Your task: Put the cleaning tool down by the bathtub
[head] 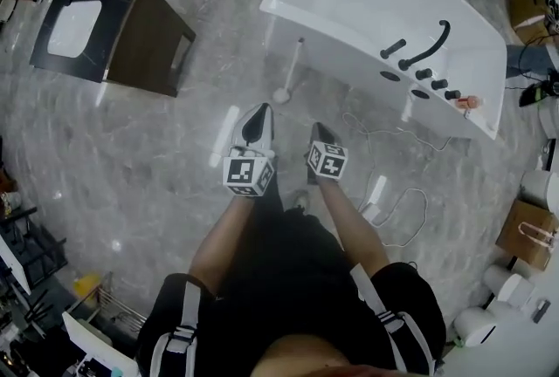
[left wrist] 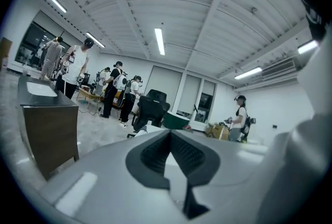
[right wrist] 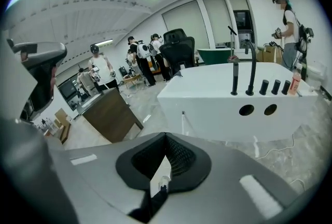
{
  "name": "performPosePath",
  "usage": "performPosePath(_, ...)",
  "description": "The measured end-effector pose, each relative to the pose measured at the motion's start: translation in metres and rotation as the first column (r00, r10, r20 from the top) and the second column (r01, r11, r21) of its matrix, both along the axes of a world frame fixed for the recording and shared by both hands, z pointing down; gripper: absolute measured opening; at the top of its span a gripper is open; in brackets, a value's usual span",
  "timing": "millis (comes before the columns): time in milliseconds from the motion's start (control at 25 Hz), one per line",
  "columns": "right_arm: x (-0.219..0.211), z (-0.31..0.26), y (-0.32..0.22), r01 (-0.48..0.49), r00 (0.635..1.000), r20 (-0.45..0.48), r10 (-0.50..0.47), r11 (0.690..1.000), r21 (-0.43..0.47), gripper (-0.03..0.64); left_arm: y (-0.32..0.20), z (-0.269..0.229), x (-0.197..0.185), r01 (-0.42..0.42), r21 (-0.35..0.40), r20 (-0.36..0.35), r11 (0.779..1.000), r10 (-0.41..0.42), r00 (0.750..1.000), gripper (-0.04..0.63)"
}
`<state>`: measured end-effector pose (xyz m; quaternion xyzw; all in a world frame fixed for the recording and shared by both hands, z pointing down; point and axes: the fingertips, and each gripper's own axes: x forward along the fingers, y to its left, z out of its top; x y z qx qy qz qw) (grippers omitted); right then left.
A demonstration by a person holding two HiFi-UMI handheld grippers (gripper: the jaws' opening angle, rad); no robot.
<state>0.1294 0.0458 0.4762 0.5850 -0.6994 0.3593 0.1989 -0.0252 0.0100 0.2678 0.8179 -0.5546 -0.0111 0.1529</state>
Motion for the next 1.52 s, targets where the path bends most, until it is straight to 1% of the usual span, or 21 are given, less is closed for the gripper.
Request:
performPosePath(120,0.0,-0.026,0.018,0.032,0.999,-0.008,-0.032,0.998,0.054,0.0,0.029,-0.017,0.004,-0.003,0.009,-0.012,1.0,0.003,1.0,0.008)
performPosePath(240,0.007,-0.053,0.034,0.037,0.999,-0.004,-0.036,0.994,0.102,0.0,0.056,-0.03,0.013,-0.017,0.019,-0.019,1.0,0.018,1.0,0.008)
performPosePath(480,0.02,-0.111,0.07,0.043,0.999,0.001,-0.044,0.976,0.212,0.0,0.105,-0.054,0.033,-0.06,0.048,0.004,0.997,0.06,0.998,0.008)
performPosePath(680,0.035,-0.151,0.108,0.066,0.997,0.009,-0.072,0.954,0.292,0.0,0.146,-0.066,0.052,-0.062,0.063,0.02,0.996,0.061,0.998,0.009)
performPosePath(840,0.047,-0.18,0.141,0.088,0.995,0.008,-0.098,0.926,0.367,0.0,0.179,-0.065,0.067,-0.061,0.066,0.025,0.996,0.06,0.998,0.009)
performPosePath(1040,0.054,-0.218,0.176,0.096,0.993,0.023,-0.118,0.888,0.449,-0.001,0.209,-0.072,0.072,-0.048,0.075,0.027,0.996,0.046,0.999,0.008)
performPosePath(1200,0.061,-0.251,0.196,0.089,0.991,0.038,-0.126,0.856,0.509,0.0,0.224,-0.08,0.077,-0.036,0.091,0.024,0.995,0.034,0.999,0.009)
performPosePath(1440,0.061,-0.295,0.228,0.11,0.99,0.003,-0.14,0.79,0.603,0.0,0.243,-0.086,0.083,-0.04,0.102,0.021,0.994,0.038,0.999,0.009)
performPosePath(1520,0.061,-0.305,0.233,0.107,0.989,0.011,-0.145,0.778,0.619,0.0,0.245,-0.087,0.087,-0.045,0.104,0.029,0.994,0.042,0.999,0.009)
